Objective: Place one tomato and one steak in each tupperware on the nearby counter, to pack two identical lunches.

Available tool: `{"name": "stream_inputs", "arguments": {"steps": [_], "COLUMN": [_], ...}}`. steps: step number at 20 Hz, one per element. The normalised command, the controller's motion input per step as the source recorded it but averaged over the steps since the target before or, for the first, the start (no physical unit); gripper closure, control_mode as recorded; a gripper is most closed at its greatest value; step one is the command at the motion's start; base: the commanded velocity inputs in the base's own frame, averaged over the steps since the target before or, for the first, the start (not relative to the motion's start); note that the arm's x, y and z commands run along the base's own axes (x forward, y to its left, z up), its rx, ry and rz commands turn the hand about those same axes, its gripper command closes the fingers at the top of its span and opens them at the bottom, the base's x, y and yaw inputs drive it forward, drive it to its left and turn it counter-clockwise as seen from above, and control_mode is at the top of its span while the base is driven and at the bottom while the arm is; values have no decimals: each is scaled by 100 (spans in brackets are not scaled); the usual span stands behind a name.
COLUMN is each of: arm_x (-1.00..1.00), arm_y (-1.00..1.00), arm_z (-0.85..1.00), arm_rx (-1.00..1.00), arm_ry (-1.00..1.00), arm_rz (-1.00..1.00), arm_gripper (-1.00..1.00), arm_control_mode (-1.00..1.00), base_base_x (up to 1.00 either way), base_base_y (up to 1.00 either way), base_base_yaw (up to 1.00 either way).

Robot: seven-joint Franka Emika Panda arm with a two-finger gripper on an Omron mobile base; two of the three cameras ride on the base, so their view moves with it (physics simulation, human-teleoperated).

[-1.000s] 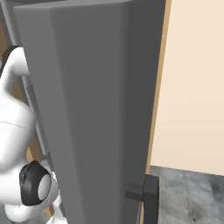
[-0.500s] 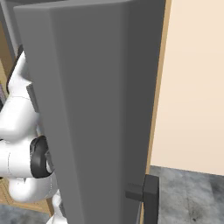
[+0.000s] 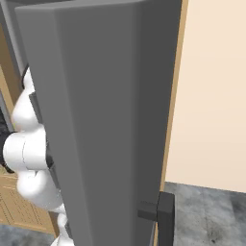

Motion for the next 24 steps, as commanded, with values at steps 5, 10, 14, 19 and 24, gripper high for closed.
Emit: {"name": "stream_inputs", "arguments": {"steps": [5,10,14,19,24], "arm_x": [38,41,56,50,45], "arm_y": [0,0,10,13,12], "arm_z": [-20,-22,-2,0,0], "arm_rx": [0,0,0,0,0], "arm_ry": [0,0,0,4,7], "arm_rz": [-1,0,-1,-2,-3], "arm_gripper": [-100,-100,-100,-100,-100], "arm_control_mode": [-100,-100,-100,-100,-100], "base_base_x": [0,0,0,0,0], "base_base_y": [0,0,0,0,0], "base_base_yaw": [0,0,0,0,0]}}
